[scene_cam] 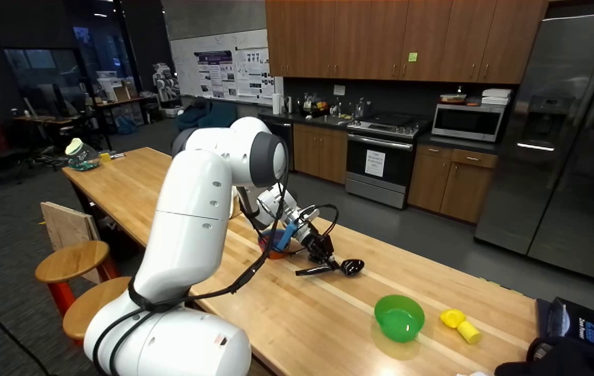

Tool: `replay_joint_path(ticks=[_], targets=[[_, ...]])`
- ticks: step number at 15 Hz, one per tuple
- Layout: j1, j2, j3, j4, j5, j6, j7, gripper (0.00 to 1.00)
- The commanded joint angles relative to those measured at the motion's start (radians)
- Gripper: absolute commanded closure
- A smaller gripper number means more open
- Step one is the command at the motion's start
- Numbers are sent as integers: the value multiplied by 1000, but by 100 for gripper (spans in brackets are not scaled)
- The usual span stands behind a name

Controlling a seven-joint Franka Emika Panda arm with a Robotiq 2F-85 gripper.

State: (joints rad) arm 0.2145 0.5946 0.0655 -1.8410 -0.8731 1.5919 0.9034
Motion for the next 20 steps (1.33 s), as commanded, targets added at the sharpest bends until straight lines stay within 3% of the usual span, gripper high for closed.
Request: replay_joint_path(ticks=[1,10,20], targets=[[-11,-84,3,-45,16,19,-35,98],[-3,-213,22,-129,7,51,-18,98],[-1,-414,62,-342,-14,166,27,98]])
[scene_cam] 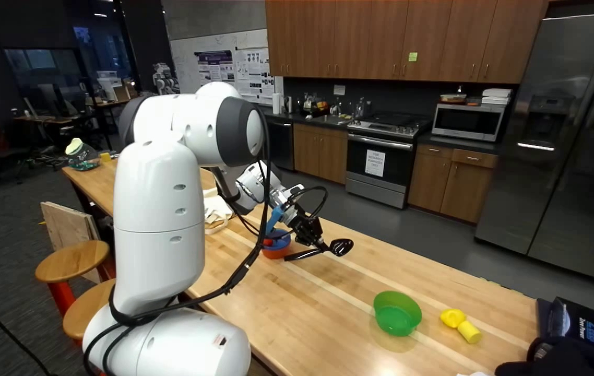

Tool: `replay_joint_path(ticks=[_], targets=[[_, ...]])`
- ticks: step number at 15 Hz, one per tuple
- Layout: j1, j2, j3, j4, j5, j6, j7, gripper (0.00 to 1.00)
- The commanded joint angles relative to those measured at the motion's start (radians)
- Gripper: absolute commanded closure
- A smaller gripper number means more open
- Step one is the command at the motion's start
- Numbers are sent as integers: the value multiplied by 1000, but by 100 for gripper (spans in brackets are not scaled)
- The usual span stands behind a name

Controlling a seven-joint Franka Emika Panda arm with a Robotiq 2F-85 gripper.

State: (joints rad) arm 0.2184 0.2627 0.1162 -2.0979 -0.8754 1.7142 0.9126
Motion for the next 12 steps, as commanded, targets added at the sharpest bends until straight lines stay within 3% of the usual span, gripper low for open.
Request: replay_joint_path(ticks=[1,8,12], targets=[[-5,-92,15,-97,-13,50,18,98],[-5,-146,33,-151,-12,79,15,98],[9,-139,51,-129,-23,8,-38,98]])
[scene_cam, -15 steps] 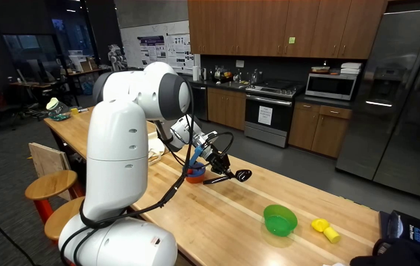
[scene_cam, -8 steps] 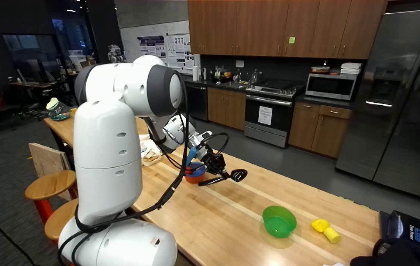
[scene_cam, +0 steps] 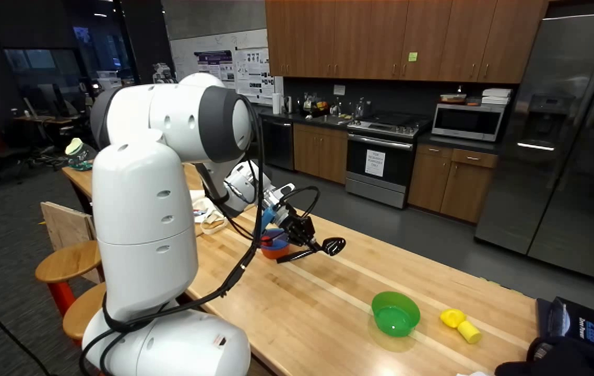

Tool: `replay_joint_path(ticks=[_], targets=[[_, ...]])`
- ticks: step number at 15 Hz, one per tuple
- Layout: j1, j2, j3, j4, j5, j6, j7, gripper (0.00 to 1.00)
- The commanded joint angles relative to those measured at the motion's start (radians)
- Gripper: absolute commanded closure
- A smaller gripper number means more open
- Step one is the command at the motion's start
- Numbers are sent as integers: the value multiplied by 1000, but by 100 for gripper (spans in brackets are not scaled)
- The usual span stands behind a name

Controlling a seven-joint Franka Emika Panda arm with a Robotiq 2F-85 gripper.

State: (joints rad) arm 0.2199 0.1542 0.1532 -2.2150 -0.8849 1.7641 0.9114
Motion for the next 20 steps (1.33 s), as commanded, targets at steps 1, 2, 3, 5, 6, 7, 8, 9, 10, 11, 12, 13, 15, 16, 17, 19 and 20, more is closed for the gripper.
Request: replay_joint_path(ticks=[1,2,3,5,6,7,8,9,10,11,12,13,15,16,17,19,20], targets=[[9,-35,17,-11,-10,-46,-24,98],[7,-45,19,-16,-4,-42,-14,98],[5,-55,21,-21,5,-31,-7,98],[1,-72,24,-29,22,-10,11,98],[0,-80,25,-33,30,-3,13,98],[0,-87,26,-35,41,4,23,98],[-1,-99,26,-40,53,10,27,98],[-1,-111,26,-45,61,18,35,98],[-2,-127,26,-53,71,29,40,98],[-4,-141,25,-60,75,40,42,98],[-5,-159,25,-70,78,50,46,98],[-5,-173,26,-80,81,60,49,98],[-5,-210,28,-110,77,81,58,98],[-4,-227,30,-126,73,91,60,98],[-1,-246,34,-145,66,101,59,98],[7,-273,48,-182,53,122,29,98],[11,-280,57,-197,55,132,8,98]])
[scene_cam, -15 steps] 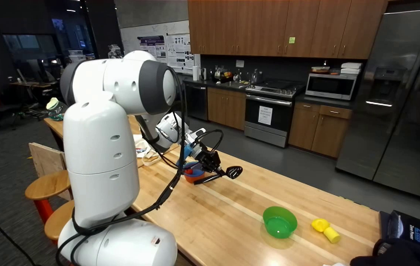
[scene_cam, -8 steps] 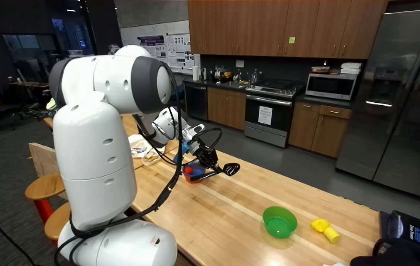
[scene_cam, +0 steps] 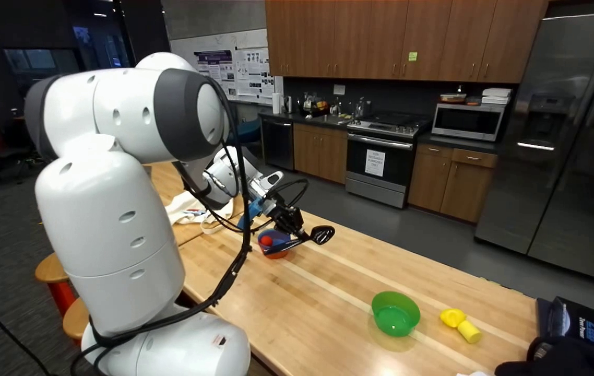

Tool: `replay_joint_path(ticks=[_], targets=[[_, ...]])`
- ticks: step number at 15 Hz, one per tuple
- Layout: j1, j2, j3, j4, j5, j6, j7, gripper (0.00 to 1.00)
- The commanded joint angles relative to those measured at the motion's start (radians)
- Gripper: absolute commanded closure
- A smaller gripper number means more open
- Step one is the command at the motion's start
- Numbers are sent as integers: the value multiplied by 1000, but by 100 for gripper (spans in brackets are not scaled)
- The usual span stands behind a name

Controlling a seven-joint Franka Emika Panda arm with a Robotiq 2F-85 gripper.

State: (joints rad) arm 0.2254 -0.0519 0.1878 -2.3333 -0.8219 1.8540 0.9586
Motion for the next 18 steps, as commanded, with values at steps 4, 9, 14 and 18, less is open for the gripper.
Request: replay_joint_path(ticks=[4,9,14,18], targets=[[21,-50,55,-94,50,65,-184,98],[26,-19,71,-78,101,45,-333,98],[30,-5,78,-68,98,24,-445,98],[34,22,90,-49,71,-41,-508,98]])
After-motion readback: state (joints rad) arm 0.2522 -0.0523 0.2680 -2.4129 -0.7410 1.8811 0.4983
